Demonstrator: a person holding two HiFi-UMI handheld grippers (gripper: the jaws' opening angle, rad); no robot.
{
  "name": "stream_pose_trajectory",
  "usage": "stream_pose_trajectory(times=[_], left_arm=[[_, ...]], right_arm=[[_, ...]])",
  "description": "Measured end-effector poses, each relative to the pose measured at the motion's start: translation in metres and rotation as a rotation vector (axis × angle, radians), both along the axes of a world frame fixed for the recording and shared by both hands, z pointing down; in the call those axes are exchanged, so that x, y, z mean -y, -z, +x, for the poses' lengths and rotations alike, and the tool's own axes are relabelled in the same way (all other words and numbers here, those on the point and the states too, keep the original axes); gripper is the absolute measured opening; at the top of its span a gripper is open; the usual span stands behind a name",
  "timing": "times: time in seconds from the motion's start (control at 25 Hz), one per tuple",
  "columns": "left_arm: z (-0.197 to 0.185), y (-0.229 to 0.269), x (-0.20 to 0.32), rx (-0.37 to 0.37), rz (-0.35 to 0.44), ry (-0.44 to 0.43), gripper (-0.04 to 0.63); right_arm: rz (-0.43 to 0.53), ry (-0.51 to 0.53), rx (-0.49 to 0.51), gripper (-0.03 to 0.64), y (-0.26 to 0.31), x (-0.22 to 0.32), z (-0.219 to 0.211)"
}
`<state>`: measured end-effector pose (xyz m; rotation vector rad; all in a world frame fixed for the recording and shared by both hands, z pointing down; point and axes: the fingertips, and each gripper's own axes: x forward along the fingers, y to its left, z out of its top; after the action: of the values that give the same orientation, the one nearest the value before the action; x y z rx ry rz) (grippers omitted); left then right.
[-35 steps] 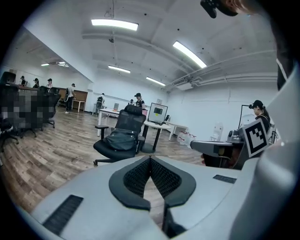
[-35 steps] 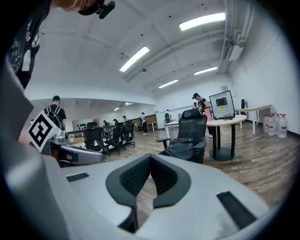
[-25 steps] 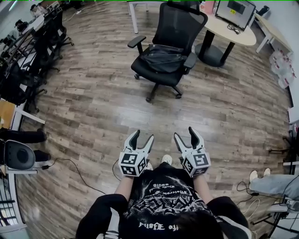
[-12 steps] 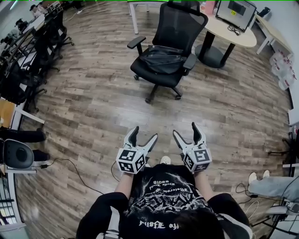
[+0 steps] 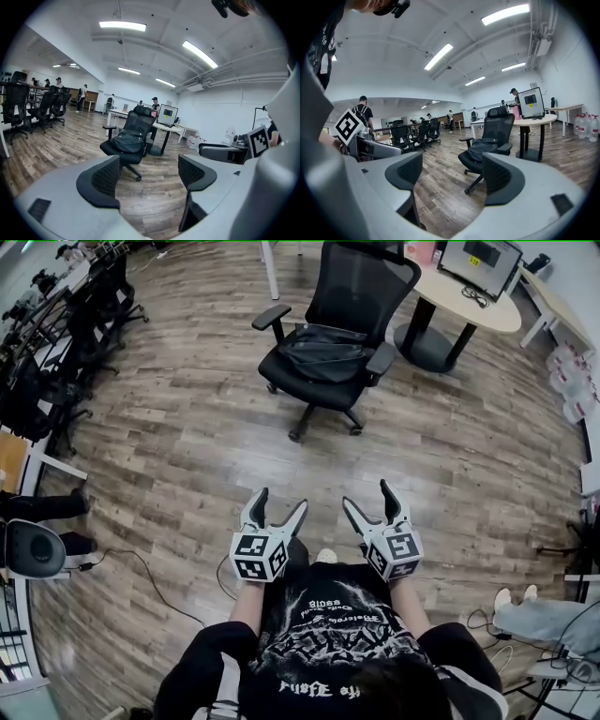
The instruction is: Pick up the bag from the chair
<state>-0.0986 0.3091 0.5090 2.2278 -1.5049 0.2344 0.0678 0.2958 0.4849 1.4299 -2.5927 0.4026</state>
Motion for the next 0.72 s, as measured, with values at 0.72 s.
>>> stream_pose_trajectory(times=[0.72], left_arm=[[0.003, -0.015, 0.127, 0.008, -0.021, -0.175, 0.396]], right_arm=[[-0.041, -0.045, -0.034, 0.396, -0.011, 0.106, -0.019]])
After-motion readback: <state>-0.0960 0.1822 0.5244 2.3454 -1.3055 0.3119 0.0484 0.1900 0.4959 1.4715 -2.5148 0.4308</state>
